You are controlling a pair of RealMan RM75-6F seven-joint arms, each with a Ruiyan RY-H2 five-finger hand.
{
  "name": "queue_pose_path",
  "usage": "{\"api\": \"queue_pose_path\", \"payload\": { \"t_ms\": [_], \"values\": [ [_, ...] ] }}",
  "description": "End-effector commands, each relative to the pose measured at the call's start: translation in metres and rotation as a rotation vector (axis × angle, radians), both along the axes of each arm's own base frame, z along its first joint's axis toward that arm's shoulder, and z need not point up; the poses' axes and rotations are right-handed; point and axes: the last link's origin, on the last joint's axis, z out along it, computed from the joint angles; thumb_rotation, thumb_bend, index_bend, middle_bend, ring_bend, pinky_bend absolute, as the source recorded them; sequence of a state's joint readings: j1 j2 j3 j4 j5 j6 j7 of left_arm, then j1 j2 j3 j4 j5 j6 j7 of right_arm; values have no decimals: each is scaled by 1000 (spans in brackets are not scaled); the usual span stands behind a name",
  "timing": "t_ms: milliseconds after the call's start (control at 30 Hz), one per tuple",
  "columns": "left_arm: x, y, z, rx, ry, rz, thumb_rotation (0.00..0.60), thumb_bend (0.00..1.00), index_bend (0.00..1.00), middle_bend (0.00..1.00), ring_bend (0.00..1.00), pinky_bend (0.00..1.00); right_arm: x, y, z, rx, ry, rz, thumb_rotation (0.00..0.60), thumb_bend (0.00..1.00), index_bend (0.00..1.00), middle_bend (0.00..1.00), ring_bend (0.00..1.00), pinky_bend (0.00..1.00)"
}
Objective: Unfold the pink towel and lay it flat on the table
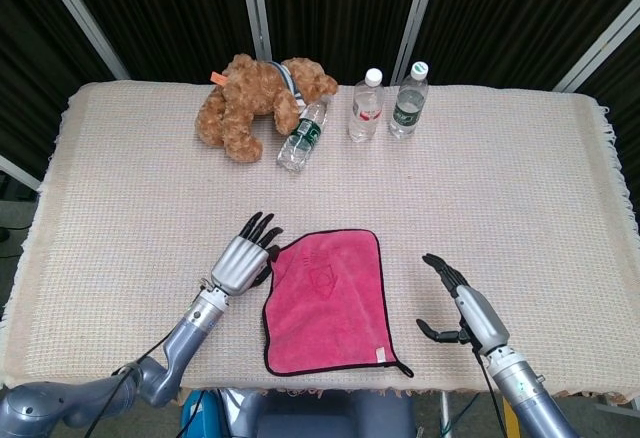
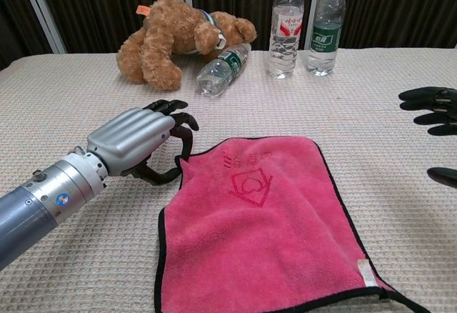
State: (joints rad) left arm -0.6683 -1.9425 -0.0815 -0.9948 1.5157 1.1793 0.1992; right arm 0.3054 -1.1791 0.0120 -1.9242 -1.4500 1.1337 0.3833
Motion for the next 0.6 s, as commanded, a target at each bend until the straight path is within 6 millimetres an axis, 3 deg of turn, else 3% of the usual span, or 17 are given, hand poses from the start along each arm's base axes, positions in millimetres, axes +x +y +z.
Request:
{"api": "queue_pose_path", "payload": {
  "t_ms": [33, 600],
  "values": [
    [0, 0, 1, 0, 3, -3, 600, 444, 529, 197, 0, 0, 0, 0, 0, 0, -1, 1, 600, 321, 0, 0, 0, 0],
    [-17, 7, 17, 24, 51, -3, 600, 490, 536, 203, 0, 0, 0, 1, 1, -2, -5, 2, 600, 322, 0, 0, 0, 0]
  ]
}}
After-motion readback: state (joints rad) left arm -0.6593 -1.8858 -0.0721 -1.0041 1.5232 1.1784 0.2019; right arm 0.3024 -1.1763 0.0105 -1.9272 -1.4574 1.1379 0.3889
